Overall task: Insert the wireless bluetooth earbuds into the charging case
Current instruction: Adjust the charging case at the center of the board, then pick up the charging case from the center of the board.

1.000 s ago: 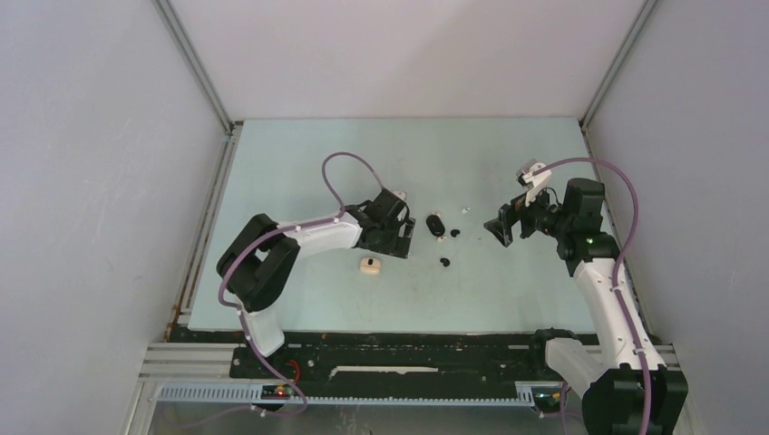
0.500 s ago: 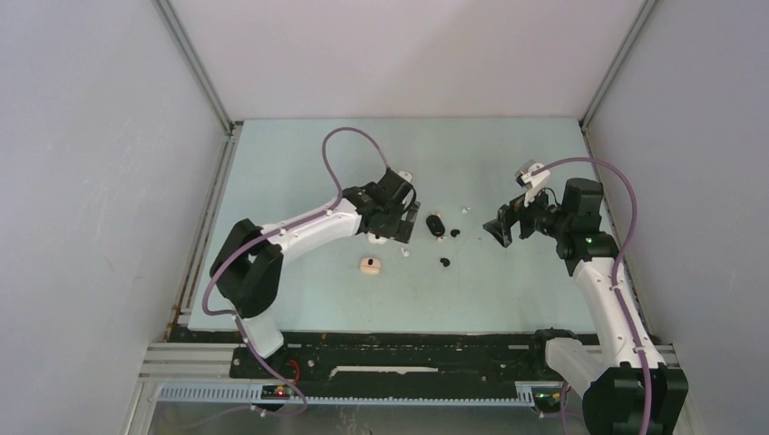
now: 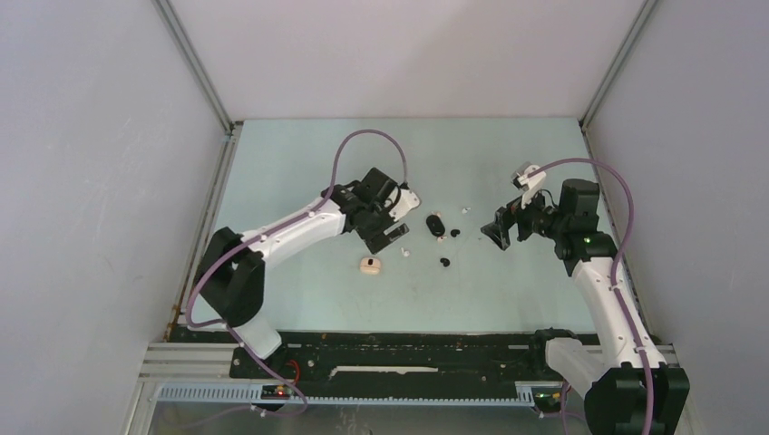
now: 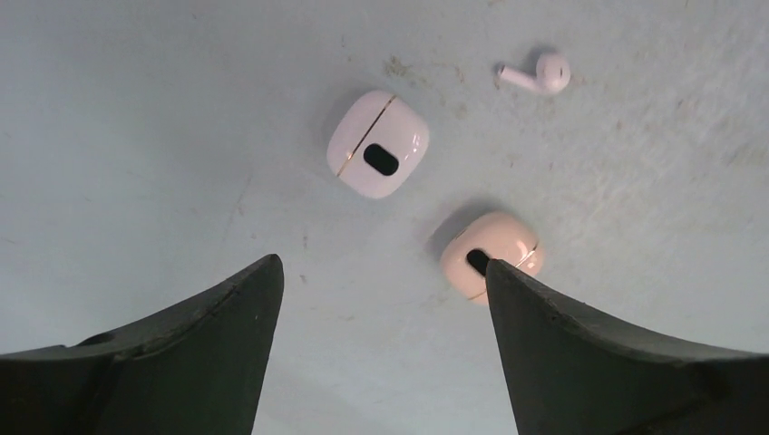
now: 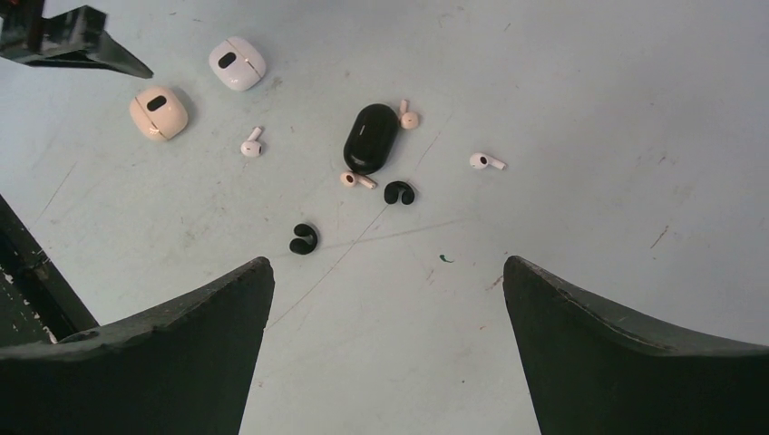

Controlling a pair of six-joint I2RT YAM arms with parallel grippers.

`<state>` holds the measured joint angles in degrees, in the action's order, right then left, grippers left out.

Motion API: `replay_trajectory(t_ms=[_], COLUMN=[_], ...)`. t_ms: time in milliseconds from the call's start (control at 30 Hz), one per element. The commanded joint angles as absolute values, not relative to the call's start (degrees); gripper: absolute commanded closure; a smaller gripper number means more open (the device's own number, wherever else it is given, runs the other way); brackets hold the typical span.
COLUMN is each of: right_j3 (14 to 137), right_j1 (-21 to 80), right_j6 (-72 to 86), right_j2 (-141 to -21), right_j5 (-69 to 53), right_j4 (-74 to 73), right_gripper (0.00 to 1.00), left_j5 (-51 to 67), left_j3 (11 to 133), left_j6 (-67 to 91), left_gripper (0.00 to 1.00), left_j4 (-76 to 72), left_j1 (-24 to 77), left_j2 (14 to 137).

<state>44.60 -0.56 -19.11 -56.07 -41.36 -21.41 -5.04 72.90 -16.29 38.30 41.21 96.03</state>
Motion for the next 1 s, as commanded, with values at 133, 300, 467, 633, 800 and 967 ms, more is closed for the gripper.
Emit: replay_trajectory(t_ms=[133,300,467,633,800,967], right_j3=[46.4,46.4,46.4,46.4,46.4,47.0], right_j1=[-0.4,-0.4,-0.4,-0.3,-0.1,-0.2], right_j6=[-19.8,-19.6,-19.8,-19.6,-19.9,-20.6], right_j2=[-55.9,-55.6,-55.8,-56.4,-56.5,-57.5], right_j5=[-42.8,-43.2,-43.0,-43.2,-42.8,-42.6], right_j4=[-21.1,-21.1,-21.1,-21.2,-21.2,-22.1], right_gripper=[0.00,0.00,0.00,0.00,0.00,0.00], left_j5=[5.1,6.1,6.7,6.6,5.7,5.8], left_j3=[70.9,70.0,71.9,73.7,77.6,78.9], left_j6=[-38.7,-39.4,-39.0,-40.1,-40.6,-41.2], left_gripper=[0.17,0.18,0.25,0.29,0.30,0.38], left_j4=[37.2,34.4,32.0,31.5,34.3,35.3], left_j1=[34.5,35.0,35.4,35.3,35.3,35.3], left_j2=[94.5,98.3,102.5,106.2,109.6,110.7])
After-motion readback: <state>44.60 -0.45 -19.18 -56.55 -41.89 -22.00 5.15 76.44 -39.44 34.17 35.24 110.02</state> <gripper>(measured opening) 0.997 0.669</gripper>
